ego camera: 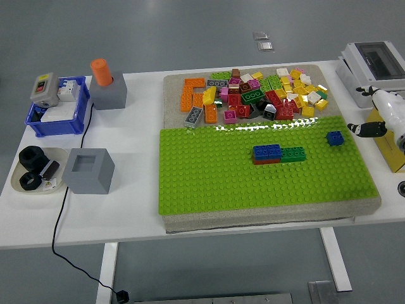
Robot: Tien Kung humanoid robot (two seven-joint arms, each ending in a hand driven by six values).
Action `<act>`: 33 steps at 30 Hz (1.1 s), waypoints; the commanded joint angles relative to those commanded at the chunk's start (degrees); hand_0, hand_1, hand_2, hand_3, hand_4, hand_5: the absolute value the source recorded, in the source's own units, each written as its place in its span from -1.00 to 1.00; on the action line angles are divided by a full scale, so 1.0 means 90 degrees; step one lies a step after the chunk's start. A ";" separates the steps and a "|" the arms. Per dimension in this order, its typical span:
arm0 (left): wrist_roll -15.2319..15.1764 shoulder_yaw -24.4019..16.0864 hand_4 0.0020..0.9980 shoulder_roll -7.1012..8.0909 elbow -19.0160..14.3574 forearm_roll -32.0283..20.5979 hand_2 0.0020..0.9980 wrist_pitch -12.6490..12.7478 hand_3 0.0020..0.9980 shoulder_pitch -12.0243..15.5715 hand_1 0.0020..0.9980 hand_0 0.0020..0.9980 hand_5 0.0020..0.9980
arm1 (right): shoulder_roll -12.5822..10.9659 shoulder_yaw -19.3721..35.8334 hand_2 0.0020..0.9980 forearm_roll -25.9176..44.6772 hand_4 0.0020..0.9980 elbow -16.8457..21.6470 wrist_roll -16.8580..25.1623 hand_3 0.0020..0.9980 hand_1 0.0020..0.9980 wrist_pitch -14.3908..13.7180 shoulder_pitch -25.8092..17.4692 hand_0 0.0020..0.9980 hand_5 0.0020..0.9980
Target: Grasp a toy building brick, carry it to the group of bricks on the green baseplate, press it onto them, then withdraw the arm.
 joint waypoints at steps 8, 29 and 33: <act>-0.0007 -0.0024 0.86 -0.0008 0.0011 0.0042 0.71 0.0009 0.29 -0.0032 0.78 0.70 -0.13 | 0.0111 -0.0679 0.89 0.0077 0.80 -0.0371 0.0124 0.52 0.85 0.0049 0.0247 0.99 -0.69; 0.0002 -0.0092 0.79 0.0027 0.0020 0.0160 0.71 -0.0021 0.28 -0.0098 0.78 0.70 -0.16 | 0.0443 -0.2227 1.00 0.0426 0.79 -0.1082 0.0128 0.45 1.00 0.0364 0.1301 1.00 -0.73; 0.0000 -0.0085 0.79 0.0026 0.0020 0.0149 0.71 -0.0024 0.28 -0.0112 0.78 0.70 -0.16 | 0.0470 -0.2289 1.00 0.0599 0.79 -0.1058 0.0182 0.45 1.00 0.0373 0.1379 1.00 -0.73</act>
